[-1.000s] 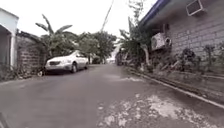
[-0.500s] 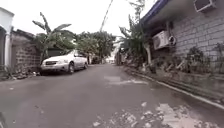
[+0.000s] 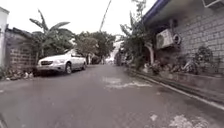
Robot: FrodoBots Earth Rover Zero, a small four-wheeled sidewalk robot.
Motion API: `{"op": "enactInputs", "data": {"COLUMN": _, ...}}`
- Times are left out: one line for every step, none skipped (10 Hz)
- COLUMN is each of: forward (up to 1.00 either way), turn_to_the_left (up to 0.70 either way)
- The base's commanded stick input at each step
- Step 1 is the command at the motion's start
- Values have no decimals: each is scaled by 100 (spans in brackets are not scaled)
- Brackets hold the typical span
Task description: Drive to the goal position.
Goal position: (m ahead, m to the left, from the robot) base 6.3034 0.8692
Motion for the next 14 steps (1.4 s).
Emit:
{"op": "enactInputs", "data": {"forward": 70, "turn_to_the_left": 0}}
{"op": "enactInputs", "data": {"forward": 70, "turn_to_the_left": 0}}
{"op": "enactInputs", "data": {"forward": 70, "turn_to_the_left": 0}}
{"op": "enactInputs", "data": {"forward": 70, "turn_to_the_left": 0}}
{"op": "enactInputs", "data": {"forward": 70, "turn_to_the_left": 0}}
{"op": "enactInputs", "data": {"forward": 70, "turn_to_the_left": 0}}
{"op": "enactInputs", "data": {"forward": 70, "turn_to_the_left": 0}}
{"op": "enactInputs", "data": {"forward": 70, "turn_to_the_left": 0}}
{"op": "enactInputs", "data": {"forward": 70, "turn_to_the_left": 0}}
{"op": "enactInputs", "data": {"forward": 70, "turn_to_the_left": 0}}
{"op": "enactInputs", "data": {"forward": 70, "turn_to_the_left": 0}}
{"op": "enactInputs", "data": {"forward": 70, "turn_to_the_left": 0}}
{"op": "enactInputs", "data": {"forward": 70, "turn_to_the_left": 0}}
{"op": "enactInputs", "data": {"forward": 70, "turn_to_the_left": 0}}
